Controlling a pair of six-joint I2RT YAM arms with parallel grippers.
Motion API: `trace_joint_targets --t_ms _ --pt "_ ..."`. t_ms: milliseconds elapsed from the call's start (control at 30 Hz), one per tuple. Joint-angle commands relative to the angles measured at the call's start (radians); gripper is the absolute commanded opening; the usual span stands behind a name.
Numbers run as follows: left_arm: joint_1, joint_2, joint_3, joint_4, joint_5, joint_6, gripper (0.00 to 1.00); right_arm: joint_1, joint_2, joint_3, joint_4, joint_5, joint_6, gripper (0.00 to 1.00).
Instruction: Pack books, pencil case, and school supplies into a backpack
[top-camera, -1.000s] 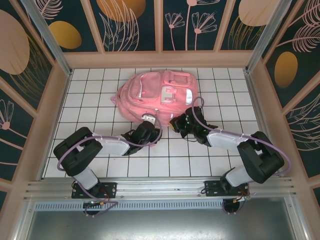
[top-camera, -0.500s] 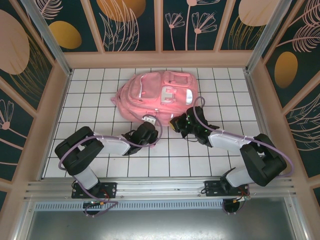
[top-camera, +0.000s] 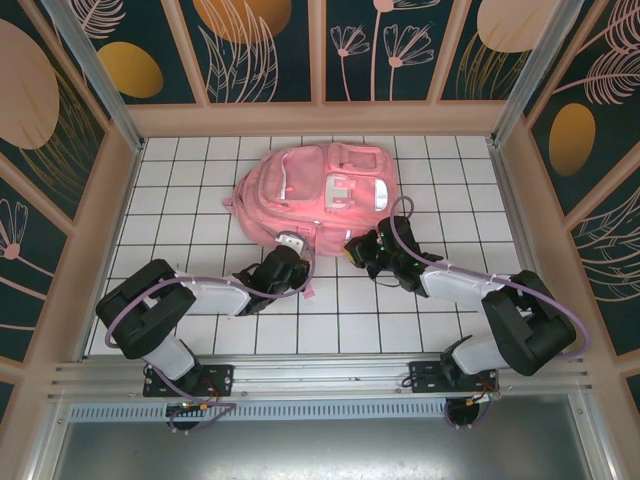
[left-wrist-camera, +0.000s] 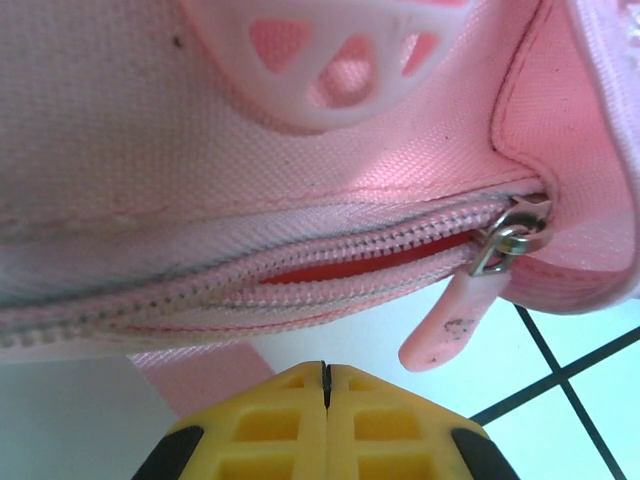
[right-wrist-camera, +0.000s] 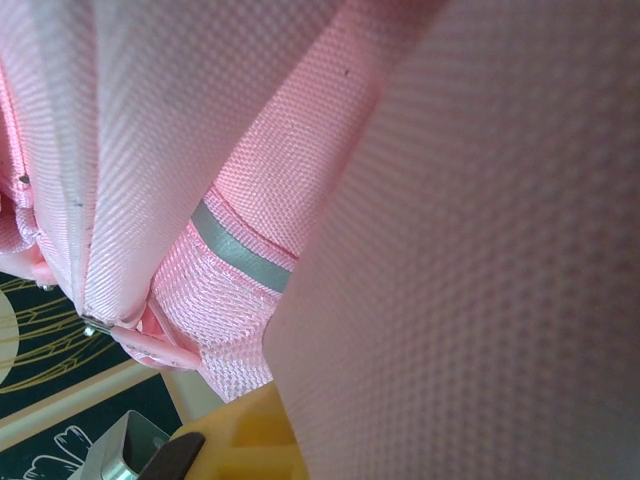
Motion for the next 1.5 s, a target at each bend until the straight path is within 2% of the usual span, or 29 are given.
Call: trace_joint_targets --t_ms 0,167,300,367,567,633,733,867,1167,1300,1467 --pt "0.011 -0.044 -0.034 0.063 0.033 0.010 0.00 -0.013 -0.064 0.004 0.054 -0.027 -0.035 0.00" --pt "0.014 -0.026 -0.016 0.065 0.085 0.005 0.00 -0.015 -0.057 -0.005 0.081 -0.051 -0.032 0.00" --pt "0.014 0.000 -0.003 0.092 0.117 -0.017 0.37 -0.013 -0.058 -0.010 0.103 -0.066 -0.022 0.00" --pt "0.014 0.005 0.000 0.108 0.133 -0.024 0.45 -0.013 -0.064 -0.008 0.101 -0.069 -0.022 0.00" --pt "0.030 0.018 -0.007 0.160 0.206 -0.054 0.48 -0.015 -0.078 -0.001 0.104 -0.079 -0.016 0.00" --pt "0.066 0.024 -0.034 0.228 0.316 -0.095 0.51 -0.020 -0.084 0.001 0.107 -0.090 -0.014 0.00" --pt "0.126 0.019 -0.098 0.389 0.499 -0.185 0.62 -0.035 -0.106 -0.011 0.123 -0.116 -0.003 0.00" --pt "0.134 0.027 -0.124 0.529 0.655 -0.267 0.67 -0.070 -0.129 -0.008 0.115 -0.143 0.000 0.00" --pt "0.199 0.213 -0.147 0.916 0.759 -0.596 0.79 -0.076 -0.153 0.009 0.137 -0.182 0.039 0.00" --pt "0.199 0.236 -0.135 0.951 0.760 -0.636 0.81 -0.077 -0.164 0.017 0.127 -0.179 0.041 0.00" --pt "0.199 0.247 -0.127 1.022 0.784 -0.677 0.76 -0.078 -0.161 0.013 0.142 -0.184 0.052 0.00"
